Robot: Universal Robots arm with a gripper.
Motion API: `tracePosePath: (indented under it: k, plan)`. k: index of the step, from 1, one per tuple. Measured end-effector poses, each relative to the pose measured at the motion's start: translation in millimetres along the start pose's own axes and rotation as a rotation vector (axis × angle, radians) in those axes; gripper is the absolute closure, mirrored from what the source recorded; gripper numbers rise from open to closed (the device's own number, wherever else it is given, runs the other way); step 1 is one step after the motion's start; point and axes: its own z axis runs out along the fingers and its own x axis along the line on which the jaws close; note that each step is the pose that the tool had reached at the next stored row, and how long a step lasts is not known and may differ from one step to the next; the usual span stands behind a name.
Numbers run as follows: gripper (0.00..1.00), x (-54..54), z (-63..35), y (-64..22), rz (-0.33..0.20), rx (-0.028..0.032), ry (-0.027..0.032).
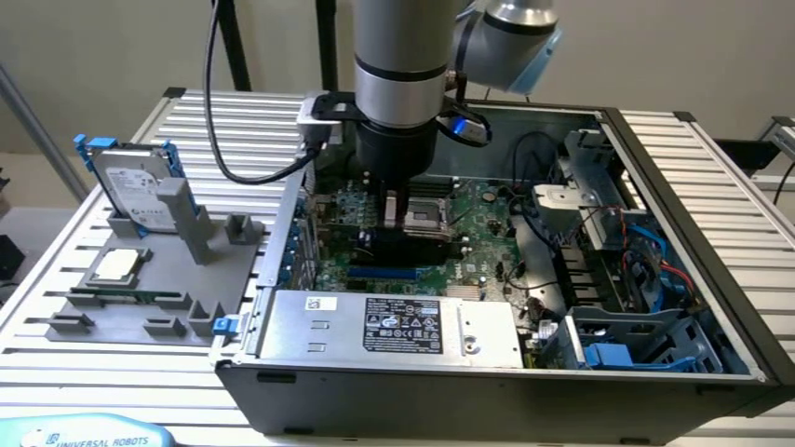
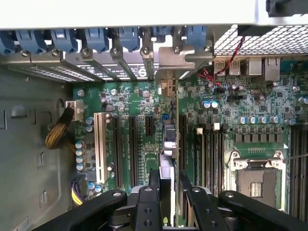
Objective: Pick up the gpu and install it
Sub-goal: 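Insert the gpu into the slot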
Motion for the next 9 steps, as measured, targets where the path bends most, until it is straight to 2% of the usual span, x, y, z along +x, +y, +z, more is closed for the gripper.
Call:
tracePosePath:
  k: [9]
  plan:
    - [0.73,1.6,1.6,1.7,0.001,-0.0001,0.0002]
